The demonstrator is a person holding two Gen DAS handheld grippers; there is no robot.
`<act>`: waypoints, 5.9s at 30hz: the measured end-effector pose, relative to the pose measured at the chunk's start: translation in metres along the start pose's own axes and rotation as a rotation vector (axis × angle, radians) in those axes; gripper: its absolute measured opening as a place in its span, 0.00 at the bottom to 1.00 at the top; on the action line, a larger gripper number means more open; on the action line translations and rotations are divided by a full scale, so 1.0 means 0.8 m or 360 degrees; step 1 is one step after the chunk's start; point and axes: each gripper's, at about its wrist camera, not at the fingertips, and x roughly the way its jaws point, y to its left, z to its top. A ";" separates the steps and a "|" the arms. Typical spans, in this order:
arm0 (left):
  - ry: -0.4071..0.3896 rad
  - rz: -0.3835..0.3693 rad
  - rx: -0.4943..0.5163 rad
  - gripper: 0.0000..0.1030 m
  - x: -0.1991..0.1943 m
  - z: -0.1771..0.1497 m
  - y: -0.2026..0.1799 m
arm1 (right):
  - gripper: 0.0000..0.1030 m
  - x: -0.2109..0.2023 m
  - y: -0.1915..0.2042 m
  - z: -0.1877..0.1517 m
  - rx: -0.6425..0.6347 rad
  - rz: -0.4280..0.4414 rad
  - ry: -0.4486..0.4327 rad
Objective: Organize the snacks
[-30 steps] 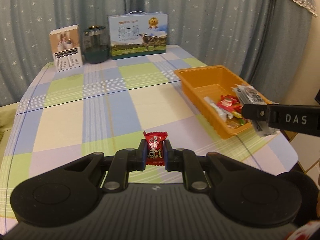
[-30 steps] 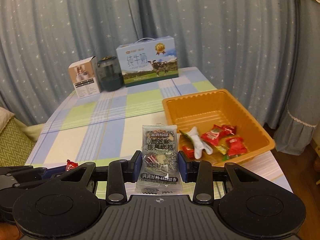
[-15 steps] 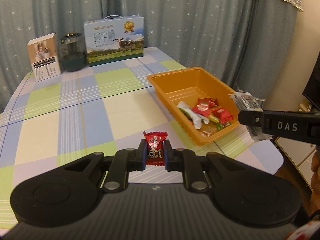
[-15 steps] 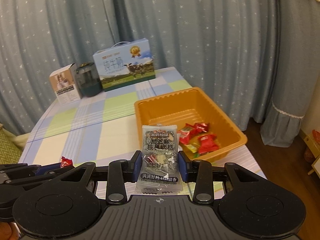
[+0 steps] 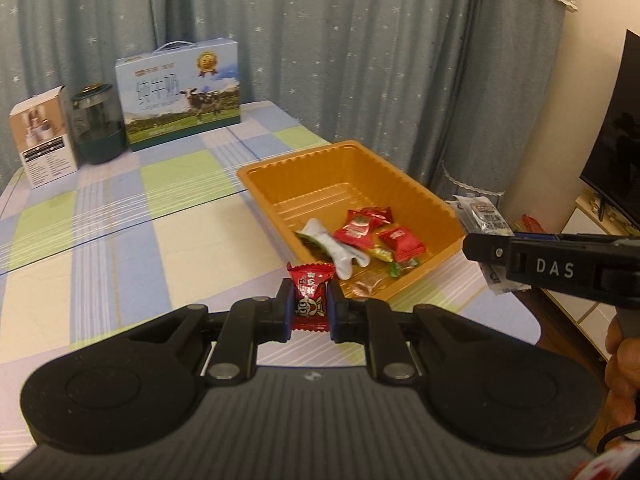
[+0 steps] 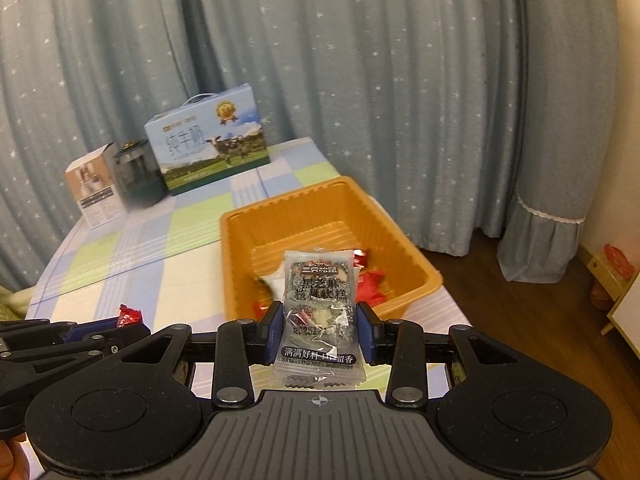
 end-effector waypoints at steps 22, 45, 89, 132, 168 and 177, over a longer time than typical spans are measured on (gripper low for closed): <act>0.0022 -0.0131 0.0012 0.14 0.051 0.038 -0.034 | 0.37 0.030 -0.038 0.029 0.0025 -0.0048 -0.0009; 0.0069 -0.0156 -0.0056 0.14 0.133 0.079 -0.019 | 0.37 0.109 -0.037 0.074 -0.0105 -0.0037 0.0032; 0.0110 -0.0024 -0.0188 0.47 0.184 0.082 0.055 | 0.37 0.180 -0.025 0.089 -0.0150 0.0002 0.0126; 0.0026 0.0169 -0.0271 1.00 0.043 0.002 0.063 | 0.70 0.070 -0.018 0.055 -0.0008 0.0073 0.0182; -0.0019 0.0335 -0.0384 1.00 -0.162 -0.058 0.022 | 0.73 -0.133 0.045 -0.037 -0.0154 0.0061 0.0151; -0.0018 0.0341 -0.0378 1.00 -0.184 -0.073 0.017 | 0.73 -0.155 0.056 -0.049 -0.0177 0.0072 0.0132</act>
